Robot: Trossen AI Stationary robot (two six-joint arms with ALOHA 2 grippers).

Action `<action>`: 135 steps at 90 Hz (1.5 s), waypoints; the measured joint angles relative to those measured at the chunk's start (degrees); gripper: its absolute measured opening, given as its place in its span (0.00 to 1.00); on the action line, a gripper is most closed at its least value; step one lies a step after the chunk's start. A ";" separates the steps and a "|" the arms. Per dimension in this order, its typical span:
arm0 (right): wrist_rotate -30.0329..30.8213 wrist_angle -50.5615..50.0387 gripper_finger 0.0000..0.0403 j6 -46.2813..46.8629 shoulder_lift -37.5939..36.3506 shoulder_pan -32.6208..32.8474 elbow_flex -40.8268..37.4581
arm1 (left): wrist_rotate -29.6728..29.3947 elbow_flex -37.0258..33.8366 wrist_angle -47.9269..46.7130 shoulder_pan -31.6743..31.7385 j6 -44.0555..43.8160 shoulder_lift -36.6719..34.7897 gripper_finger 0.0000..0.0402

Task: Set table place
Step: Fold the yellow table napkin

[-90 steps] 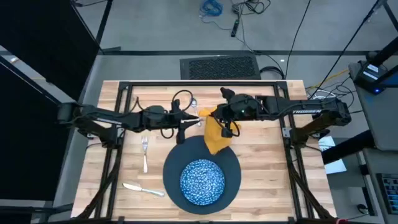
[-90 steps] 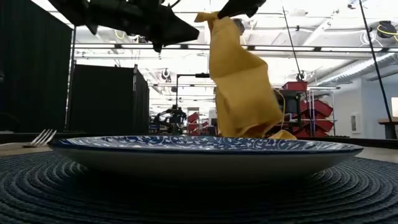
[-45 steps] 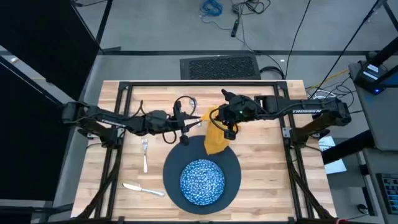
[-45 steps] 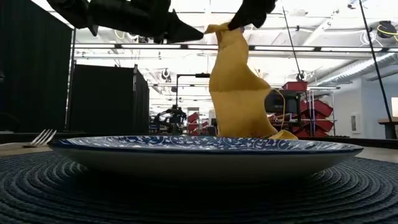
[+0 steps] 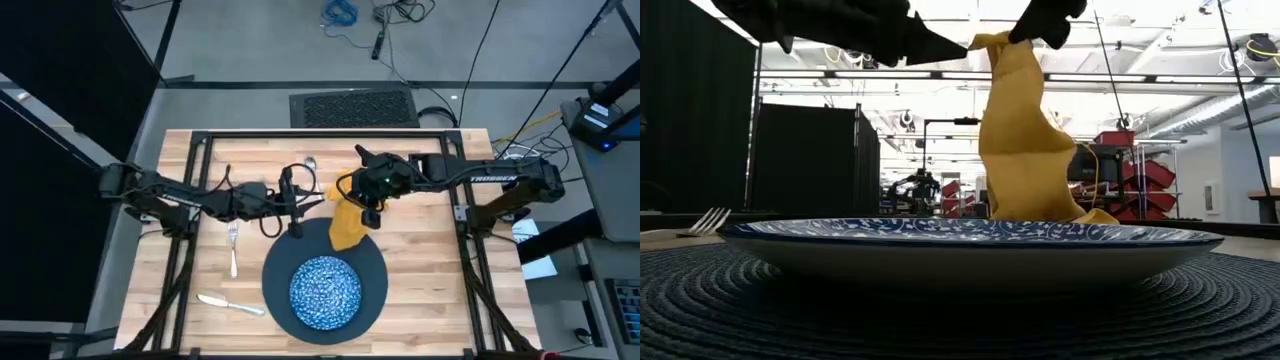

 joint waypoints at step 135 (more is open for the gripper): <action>-8.77 1.98 0.00 4.62 3.08 -0.70 0.00 | -7.10 0.00 -0.29 -6.33 23.83 0.02 0.15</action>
